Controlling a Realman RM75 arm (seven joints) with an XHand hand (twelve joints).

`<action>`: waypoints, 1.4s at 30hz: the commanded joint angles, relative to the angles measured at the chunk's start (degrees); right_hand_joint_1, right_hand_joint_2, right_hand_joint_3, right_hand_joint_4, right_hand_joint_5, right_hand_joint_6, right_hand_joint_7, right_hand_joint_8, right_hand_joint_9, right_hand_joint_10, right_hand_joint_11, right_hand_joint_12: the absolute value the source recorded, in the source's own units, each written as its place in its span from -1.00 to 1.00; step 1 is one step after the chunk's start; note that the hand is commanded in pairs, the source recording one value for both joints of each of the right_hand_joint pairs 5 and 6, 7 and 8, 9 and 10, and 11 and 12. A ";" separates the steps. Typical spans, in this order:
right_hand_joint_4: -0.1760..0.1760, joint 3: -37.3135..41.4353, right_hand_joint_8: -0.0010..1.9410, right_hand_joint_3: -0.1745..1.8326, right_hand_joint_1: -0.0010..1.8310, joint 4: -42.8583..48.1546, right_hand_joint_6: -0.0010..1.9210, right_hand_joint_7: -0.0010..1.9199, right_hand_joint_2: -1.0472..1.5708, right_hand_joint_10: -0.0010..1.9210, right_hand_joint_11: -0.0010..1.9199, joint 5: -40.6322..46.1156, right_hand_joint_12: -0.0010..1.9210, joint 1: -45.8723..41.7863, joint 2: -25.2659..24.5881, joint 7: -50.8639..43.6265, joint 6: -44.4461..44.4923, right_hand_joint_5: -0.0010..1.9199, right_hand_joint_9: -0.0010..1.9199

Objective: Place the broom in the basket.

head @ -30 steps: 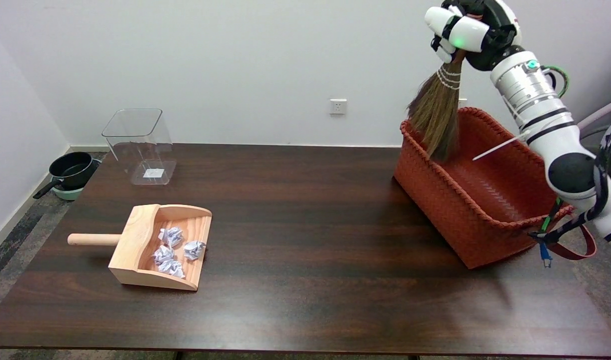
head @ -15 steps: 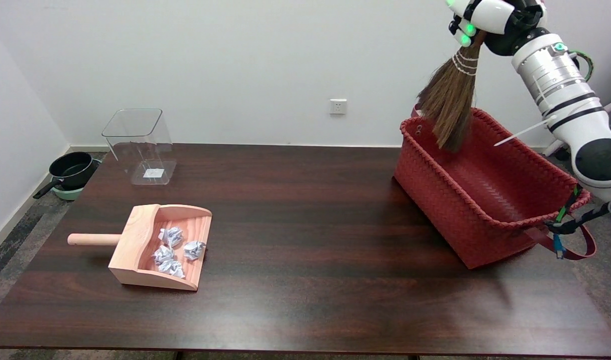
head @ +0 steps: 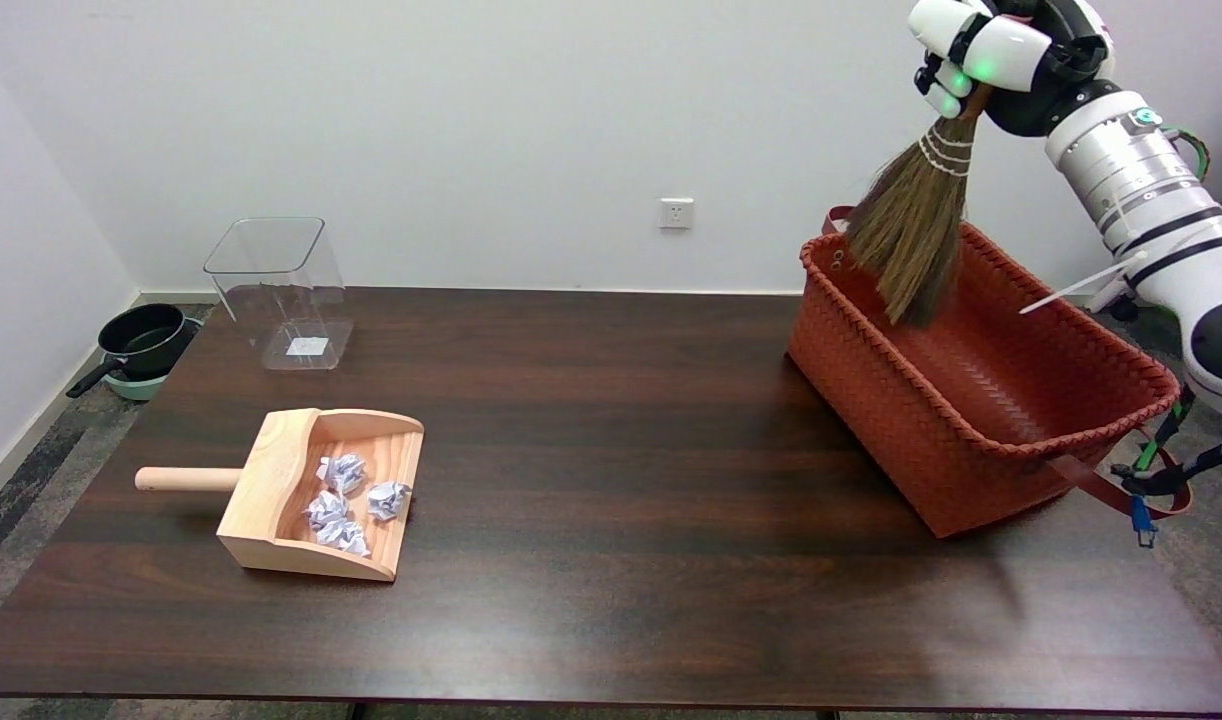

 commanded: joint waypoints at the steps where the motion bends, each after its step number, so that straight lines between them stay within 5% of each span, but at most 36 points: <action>1: 0.00 7.87 0.98 -0.35 0.27 -1.89 1.00 1.00 1.00 0.96 0.93 0.71 0.93 -6.02 -0.66 -0.02 7.85 1.00 0.96; 24: 0.00 6.30 0.98 -0.36 0.27 2.62 1.00 1.00 1.00 0.96 0.93 -4.36 0.93 -12.13 -2.09 0.06 9.71 1.00 0.96; 42: 0.00 -7.64 0.98 -0.37 0.26 3.10 1.00 1.00 1.00 0.95 0.93 -6.18 0.93 -11.63 -2.09 0.14 1.53 1.00 0.96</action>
